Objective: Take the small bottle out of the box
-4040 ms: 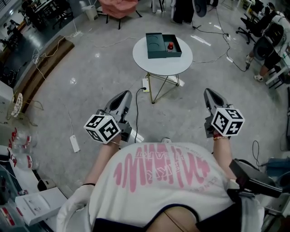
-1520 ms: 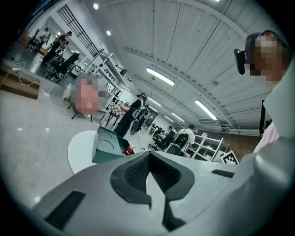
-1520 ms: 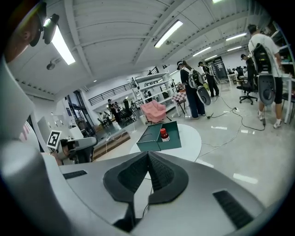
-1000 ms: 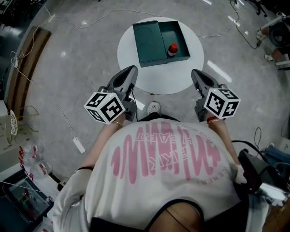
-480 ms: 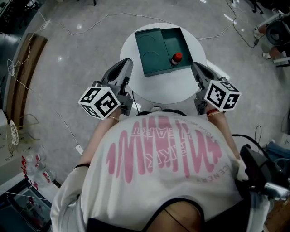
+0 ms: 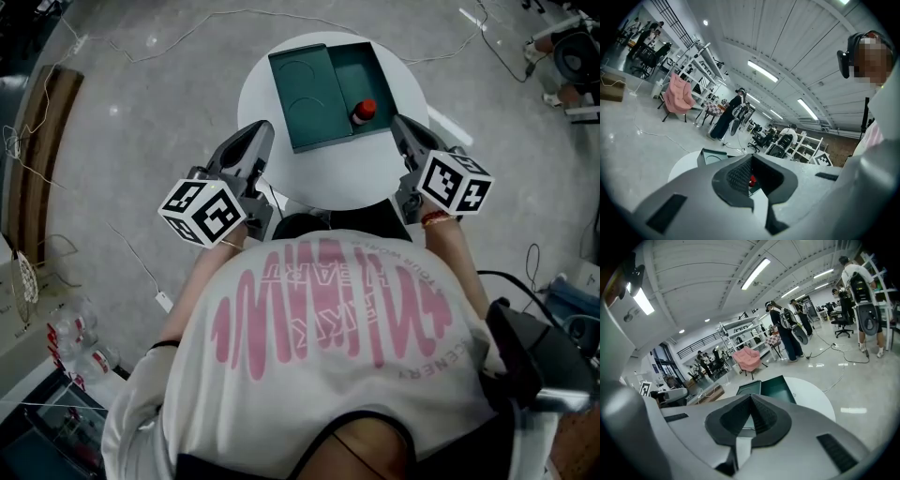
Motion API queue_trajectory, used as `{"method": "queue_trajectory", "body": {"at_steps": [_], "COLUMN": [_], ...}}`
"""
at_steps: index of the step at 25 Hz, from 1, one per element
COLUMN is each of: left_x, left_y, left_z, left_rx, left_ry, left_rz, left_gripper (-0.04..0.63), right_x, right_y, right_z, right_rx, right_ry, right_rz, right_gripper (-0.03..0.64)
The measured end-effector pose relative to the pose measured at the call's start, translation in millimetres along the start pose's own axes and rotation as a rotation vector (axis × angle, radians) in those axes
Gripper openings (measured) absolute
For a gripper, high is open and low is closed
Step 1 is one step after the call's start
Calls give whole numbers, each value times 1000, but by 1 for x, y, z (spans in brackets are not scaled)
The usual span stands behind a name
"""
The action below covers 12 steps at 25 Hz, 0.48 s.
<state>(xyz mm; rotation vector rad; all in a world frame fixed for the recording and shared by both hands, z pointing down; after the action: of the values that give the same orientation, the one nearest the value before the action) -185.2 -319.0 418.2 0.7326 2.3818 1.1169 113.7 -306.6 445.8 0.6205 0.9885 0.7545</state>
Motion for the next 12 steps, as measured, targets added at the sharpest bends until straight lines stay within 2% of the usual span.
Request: {"method": "queue_trajectory", "body": {"at_steps": [12], "left_x": [-28], "left_y": [17], "left_z": [-22], "left_rx": [65], "left_ry": [-66], "left_rz": [-6], "left_gripper": [8], "right_x": [-50], "right_y": [-1], "right_z": [26], "right_rx": [55], "right_ry": [-46], "right_rz": [-123], "right_gripper": [3]}}
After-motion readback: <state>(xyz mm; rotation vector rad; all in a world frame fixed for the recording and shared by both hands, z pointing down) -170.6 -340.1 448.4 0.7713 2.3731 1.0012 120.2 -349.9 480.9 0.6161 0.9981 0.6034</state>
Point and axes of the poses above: the fingertips, and each gripper's own axes: x backward along the fingers, z to its right, y out of its underside, the point moved 7 cm from there along x, backward along the fingers, and after that the axes turned 5 degrees about y, right-handed, at the moved point
